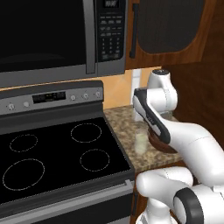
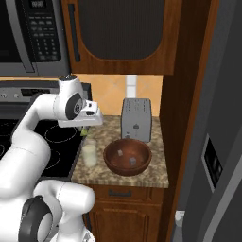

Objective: Grab a lemon wedge from the fridge and one ice cube from the ice bowl, and put them in the glass of lemonade.

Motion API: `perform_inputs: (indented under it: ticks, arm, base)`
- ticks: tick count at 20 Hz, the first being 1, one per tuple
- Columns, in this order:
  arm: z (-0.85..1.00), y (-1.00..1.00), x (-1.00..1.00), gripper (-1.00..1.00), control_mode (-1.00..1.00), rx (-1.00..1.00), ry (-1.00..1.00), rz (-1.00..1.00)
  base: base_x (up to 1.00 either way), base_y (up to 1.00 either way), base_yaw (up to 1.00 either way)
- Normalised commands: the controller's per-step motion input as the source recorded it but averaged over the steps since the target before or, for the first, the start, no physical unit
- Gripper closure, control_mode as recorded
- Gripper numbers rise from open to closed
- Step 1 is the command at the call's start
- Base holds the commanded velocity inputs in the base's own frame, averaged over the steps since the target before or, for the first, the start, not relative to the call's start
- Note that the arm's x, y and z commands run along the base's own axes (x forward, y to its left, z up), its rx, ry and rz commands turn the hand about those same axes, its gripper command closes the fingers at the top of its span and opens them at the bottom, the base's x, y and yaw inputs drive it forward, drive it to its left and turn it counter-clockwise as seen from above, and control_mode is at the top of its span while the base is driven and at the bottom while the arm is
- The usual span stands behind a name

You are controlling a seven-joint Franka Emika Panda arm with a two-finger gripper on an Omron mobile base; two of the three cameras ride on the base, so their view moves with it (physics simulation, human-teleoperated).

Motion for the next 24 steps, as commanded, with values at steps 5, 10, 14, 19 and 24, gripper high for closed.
perform_inputs:
  ticks: [5,10,14,19,24]
  arm:
    - [-0.01,0.00,0.29,1.00,-1.00,0.00,0.11,0.00]
    - [-0.03,0.05,0.07,1.00,-1.00,0.00,0.01,0.00]
    - [-0.04,0.00,0.02,1.00,-1.00,0.00,0.00,0.00]
    - [-0.21,0.00,0.13,1.00,-1.00,0.00,0.00,0.00]
    - [-0.37,0.00,0.06,1.00,-1.00,0.02,-0.03,0.00]
  base:
    - [0.00,0.00,0.00]
    - [0.00,0.00,0.00]
    - [0.00,0.00,0.00]
    - [0.00,0.00,0.00]
    - [0.00,0.00,0.00]
